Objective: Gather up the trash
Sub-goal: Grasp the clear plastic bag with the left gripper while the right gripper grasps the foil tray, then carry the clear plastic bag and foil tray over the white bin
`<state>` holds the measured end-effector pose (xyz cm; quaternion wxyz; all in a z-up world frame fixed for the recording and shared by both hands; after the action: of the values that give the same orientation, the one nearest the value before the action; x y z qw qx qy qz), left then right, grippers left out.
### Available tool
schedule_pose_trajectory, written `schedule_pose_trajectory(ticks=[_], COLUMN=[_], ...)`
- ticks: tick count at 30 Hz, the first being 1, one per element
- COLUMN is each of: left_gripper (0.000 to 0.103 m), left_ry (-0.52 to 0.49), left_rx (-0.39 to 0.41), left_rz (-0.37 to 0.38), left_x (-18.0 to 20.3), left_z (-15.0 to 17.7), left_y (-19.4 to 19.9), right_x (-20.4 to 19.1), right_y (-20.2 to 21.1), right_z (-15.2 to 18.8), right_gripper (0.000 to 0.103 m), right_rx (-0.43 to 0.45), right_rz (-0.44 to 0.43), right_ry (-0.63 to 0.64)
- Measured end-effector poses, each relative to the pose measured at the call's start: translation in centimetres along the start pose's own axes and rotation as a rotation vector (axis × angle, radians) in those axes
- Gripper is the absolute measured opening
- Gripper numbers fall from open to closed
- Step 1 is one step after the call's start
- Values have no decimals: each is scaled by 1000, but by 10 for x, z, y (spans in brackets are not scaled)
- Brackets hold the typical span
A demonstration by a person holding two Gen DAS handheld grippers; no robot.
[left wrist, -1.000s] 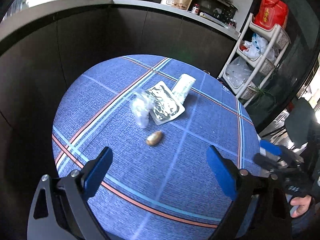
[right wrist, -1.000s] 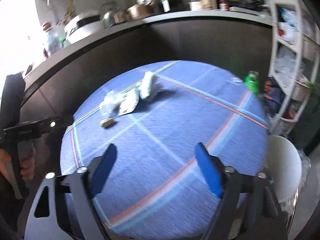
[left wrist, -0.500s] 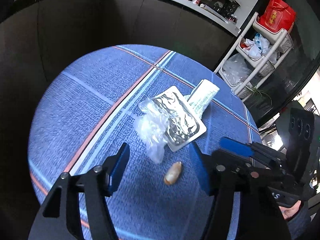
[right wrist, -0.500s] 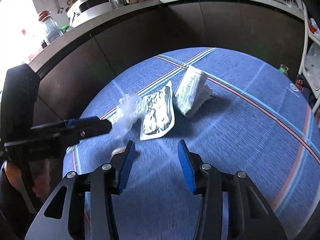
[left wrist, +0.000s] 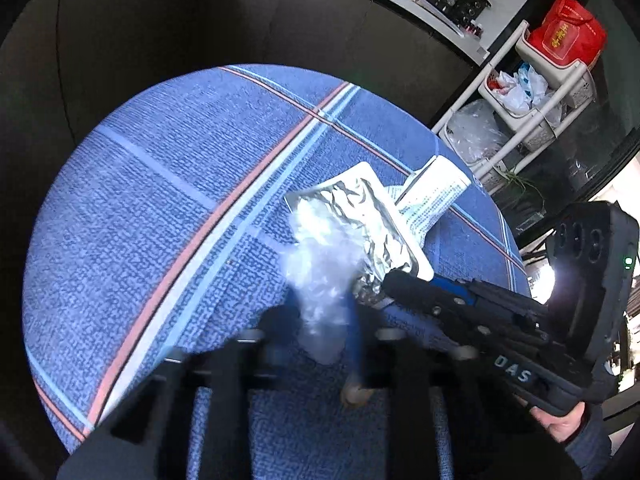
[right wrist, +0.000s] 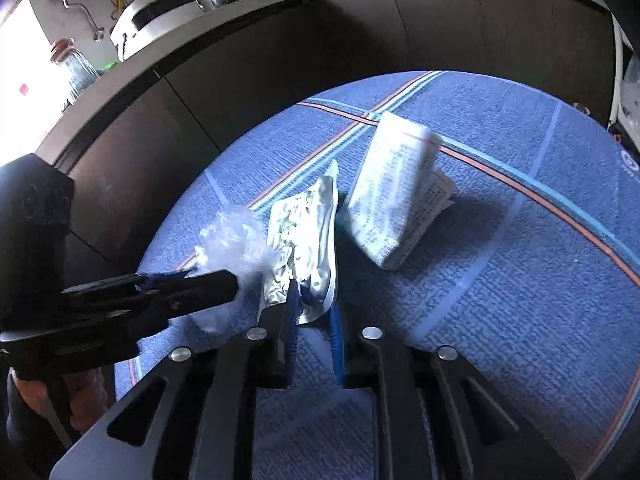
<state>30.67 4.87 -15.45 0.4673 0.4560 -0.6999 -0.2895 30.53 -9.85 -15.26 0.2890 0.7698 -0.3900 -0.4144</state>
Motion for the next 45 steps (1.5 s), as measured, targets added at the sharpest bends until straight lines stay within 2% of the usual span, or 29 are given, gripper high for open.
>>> schedule_pose_trajectory(ticks=[2, 5, 12, 19, 29, 34, 45], left_gripper=[10, 8, 8, 8, 8, 8, 8], left_ry=[1, 4, -21, -81, -178, -234, -367], left_rx=[11, 38, 96, 133, 142, 129, 38], left_rz=[-6, -4, -14, -14, 22, 58, 159], left_x=[2, 5, 23, 60, 126, 163, 270], left_z=[0, 3, 14, 29, 50, 57, 71], left_y=[1, 10, 39, 66, 85, 84, 38], right_x=[-5, -11, -19, -16, 8, 31, 97], right_y=[7, 21, 59, 111, 190, 221, 268], right_z=[2, 5, 21, 45, 80, 99, 138], right_gripper=[6, 6, 6, 6, 6, 6, 6], right_rx=[18, 47, 114, 196, 342, 401, 474], right_rz=[5, 67, 95, 133, 162, 192, 261], right_ry=[21, 65, 93, 80, 10, -40, -186])
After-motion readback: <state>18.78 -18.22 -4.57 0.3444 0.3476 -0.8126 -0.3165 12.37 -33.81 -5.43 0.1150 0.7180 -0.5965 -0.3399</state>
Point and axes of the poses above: each gripper's, at about its wrist camera, not at the fingertips, and y roughly against the way its jaws point, x to its right, z to its underside, the point moved 2 cm from there along -y, roughly the way its jaws point, and after that the axes turned 6 degrees about -x, right-handed, at the moved point
